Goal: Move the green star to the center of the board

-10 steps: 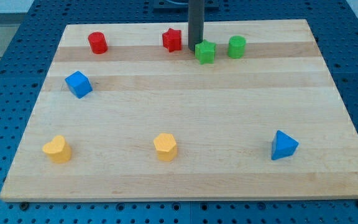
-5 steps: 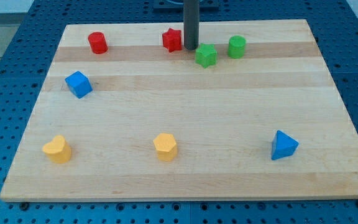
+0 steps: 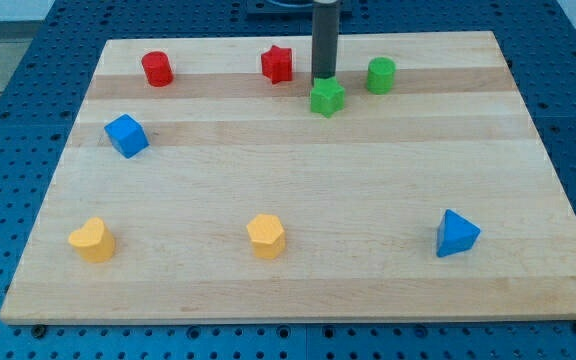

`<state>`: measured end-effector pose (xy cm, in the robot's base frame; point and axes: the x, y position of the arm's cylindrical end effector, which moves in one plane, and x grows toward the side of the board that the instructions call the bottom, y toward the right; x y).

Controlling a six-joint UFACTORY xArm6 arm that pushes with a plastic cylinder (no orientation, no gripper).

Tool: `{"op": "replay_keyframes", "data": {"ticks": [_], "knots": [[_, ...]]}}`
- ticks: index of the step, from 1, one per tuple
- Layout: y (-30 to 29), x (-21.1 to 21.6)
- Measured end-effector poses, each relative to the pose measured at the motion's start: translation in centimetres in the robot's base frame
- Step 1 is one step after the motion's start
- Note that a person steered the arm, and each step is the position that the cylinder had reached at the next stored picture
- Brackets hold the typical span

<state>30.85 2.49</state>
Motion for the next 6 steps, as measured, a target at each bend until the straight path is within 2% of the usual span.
{"op": "replay_keyframes", "data": {"ticks": [1,2,4,5,6], "knots": [[1.5,3.0],[4.5,3.1],[4.6,7.5],[2.3,9.6],[-3.7,10.6]]}}
